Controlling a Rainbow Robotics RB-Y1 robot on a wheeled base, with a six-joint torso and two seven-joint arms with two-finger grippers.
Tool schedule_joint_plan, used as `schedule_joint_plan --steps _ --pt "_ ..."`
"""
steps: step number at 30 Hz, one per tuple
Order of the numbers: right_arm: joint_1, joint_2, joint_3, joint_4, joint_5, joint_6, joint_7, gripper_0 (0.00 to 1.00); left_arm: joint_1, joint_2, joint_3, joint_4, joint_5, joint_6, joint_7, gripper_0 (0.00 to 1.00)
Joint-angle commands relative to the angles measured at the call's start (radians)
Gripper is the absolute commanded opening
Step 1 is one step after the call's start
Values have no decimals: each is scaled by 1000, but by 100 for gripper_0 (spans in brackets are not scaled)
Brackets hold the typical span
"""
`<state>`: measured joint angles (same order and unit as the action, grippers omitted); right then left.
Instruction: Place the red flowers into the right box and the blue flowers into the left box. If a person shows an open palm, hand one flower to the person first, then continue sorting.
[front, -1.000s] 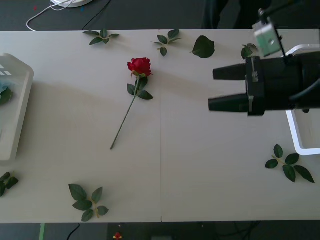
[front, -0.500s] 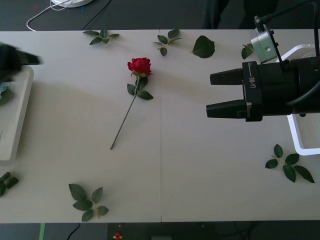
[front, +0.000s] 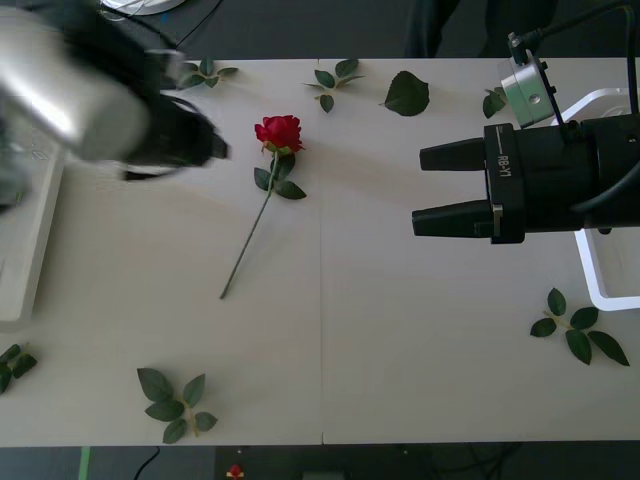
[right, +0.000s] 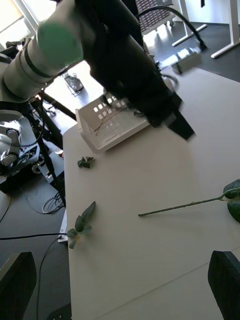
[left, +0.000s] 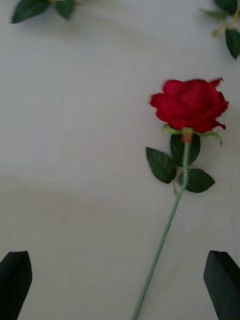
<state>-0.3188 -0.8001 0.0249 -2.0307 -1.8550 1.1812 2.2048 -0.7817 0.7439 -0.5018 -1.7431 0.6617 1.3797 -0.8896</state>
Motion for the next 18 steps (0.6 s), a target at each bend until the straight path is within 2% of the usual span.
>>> schedule_joint_plan --steps 1,7,18 --pt "11 7 4 -32 -9 -11 29 100 -137 -29 -187 63 -39 -105 89 100" --pt "11 7 4 -32 -9 -11 29 100 -203 -69 -383 231 -47 -307 97 100" --pt "11 7 4 -32 -9 -11 29 100 -243 -175 -538 462 -86 -496 98 100"
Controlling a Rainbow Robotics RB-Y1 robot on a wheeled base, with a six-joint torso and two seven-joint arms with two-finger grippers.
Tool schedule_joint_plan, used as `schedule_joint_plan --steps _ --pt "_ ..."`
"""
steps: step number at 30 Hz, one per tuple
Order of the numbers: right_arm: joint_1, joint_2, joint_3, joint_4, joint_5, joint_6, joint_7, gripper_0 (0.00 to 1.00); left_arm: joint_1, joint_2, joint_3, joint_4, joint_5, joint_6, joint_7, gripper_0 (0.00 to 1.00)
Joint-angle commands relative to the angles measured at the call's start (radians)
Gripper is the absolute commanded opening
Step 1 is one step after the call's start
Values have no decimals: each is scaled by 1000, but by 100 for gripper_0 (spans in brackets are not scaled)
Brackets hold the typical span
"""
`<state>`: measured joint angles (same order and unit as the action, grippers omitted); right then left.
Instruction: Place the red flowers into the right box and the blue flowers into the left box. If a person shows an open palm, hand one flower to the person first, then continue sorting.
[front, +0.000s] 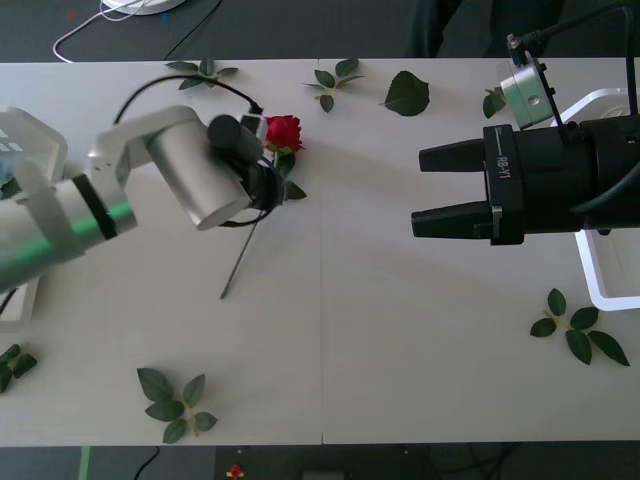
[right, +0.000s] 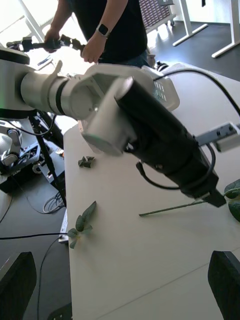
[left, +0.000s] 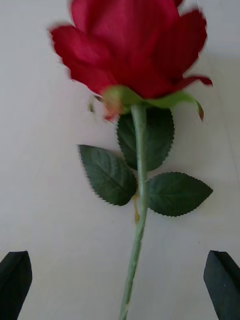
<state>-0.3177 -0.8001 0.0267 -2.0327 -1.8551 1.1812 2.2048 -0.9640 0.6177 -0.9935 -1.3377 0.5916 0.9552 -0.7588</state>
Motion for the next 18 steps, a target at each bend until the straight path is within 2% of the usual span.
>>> schedule_joint_plan --steps 1,5,8,9,10,11,12,18 --pt "9 7 2 -31 -9 -11 29 100 -61 -55 -63 77 -21 -104 -33 100" --pt "9 7 2 -31 -9 -11 29 100 -61 -73 -105 129 -24 -188 -31 100" --pt "9 7 2 -31 -9 -11 29 100 -59 -85 -106 140 -39 -196 -31 100" --pt "9 7 2 -31 -9 -11 29 100 -59 -88 -106 141 -44 -196 -31 80" --pt "9 7 2 -31 -9 -11 29 100 -59 -90 -106 141 -47 -193 -31 55" --pt "9 7 2 -31 -9 -11 29 100 -59 -92 -106 141 -50 -196 -31 38" --pt "9 7 2 -31 -9 -11 29 100 -59 -93 -106 140 -55 -193 -31 0" --pt "9 7 2 -31 -9 -11 29 100 -59 -95 -106 140 -78 -196 -31 0"
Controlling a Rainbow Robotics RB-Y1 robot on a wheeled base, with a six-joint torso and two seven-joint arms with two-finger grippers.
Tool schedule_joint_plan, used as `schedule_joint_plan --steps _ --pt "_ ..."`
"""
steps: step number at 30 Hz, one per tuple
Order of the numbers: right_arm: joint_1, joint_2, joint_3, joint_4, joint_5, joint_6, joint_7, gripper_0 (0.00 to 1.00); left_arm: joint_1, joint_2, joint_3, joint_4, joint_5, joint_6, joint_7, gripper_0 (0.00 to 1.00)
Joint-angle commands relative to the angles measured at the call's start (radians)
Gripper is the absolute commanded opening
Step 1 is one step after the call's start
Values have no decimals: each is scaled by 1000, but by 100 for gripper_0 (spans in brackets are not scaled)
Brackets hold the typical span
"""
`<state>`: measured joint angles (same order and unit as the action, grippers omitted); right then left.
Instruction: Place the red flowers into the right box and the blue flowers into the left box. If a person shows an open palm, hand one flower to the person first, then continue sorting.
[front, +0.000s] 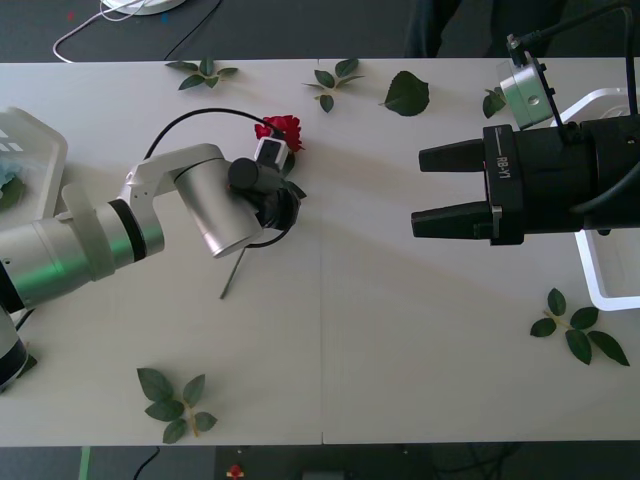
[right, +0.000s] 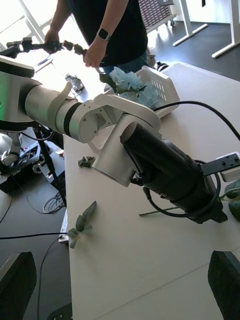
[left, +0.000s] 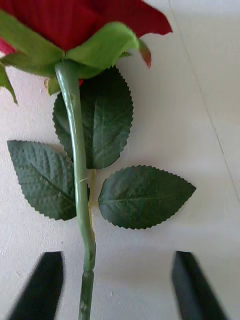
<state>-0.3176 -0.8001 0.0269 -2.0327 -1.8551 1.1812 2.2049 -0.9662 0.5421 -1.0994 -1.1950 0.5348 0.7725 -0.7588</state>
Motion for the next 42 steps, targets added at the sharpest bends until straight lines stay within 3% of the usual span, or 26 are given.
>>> schedule_joint_plan --steps 1,14,19,26,34,42 --pt "9 7 2 -31 -9 -11 29 100 -57 -19 0 -3 -21 -10 -31 0" --pt "9 7 2 -31 -9 -11 29 100 -46 -2 4 23 -64 8 -22 0" --pt "9 7 2 -31 -9 -11 29 100 -45 25 70 14 -64 7 -20 0" --pt "9 7 2 -31 -9 -11 29 100 -31 48 312 -86 -65 8 -43 0" --pt "9 7 2 -31 -9 -11 29 100 156 48 722 -330 22 8 -258 0" --pt "9 7 2 -31 -9 -11 29 100 324 -2 909 -548 214 18 -461 0"
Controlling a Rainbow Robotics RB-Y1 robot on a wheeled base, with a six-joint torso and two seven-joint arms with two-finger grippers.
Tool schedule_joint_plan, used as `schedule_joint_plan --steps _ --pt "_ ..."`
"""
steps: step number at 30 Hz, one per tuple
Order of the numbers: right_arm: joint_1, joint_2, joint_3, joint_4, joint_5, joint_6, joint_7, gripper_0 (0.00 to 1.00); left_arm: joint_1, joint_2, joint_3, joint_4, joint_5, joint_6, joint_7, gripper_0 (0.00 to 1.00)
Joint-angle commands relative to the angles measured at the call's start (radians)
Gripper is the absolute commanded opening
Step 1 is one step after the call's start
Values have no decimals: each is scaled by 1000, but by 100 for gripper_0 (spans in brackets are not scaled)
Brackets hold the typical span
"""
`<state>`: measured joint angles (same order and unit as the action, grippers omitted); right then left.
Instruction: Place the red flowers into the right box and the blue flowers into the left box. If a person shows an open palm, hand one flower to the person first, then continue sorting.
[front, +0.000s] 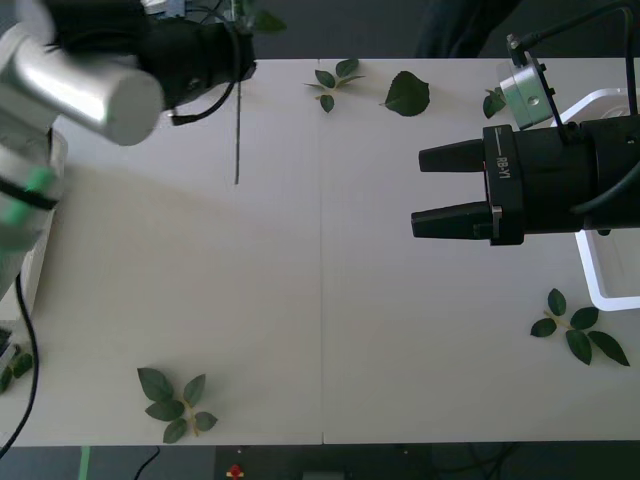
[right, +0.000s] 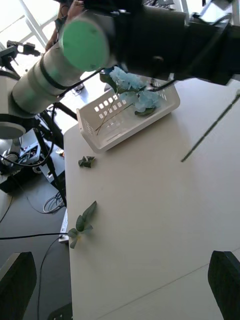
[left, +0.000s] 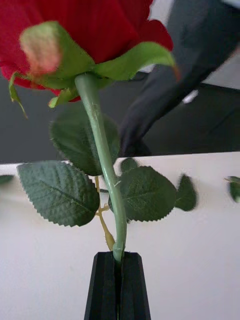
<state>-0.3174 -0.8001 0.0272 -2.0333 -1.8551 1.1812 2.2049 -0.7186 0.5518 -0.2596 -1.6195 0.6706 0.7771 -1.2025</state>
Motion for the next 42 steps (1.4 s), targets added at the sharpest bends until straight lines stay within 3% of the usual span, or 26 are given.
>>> schedule_joint_plan --steps 1,6,9,18,29,42 --pt "9 7 2 -30 -9 -11 29 100 100 -35 102 -178 113 56 -37 0" --pt "9 7 2 -30 -9 -11 29 100 133 -142 220 -372 188 287 -32 0" --pt "9 7 2 -30 -9 -11 29 100 140 -191 273 -444 285 326 -31 0" --pt "9 7 2 -30 -9 -11 29 100 154 -230 272 -494 550 226 -63 0" --pt "8 -18 -26 -56 -49 -14 10 100 154 -213 206 -500 719 188 -124 0" --pt "43 47 -26 -51 -185 -29 -326 100 156 -164 203 -499 822 172 -155 0"
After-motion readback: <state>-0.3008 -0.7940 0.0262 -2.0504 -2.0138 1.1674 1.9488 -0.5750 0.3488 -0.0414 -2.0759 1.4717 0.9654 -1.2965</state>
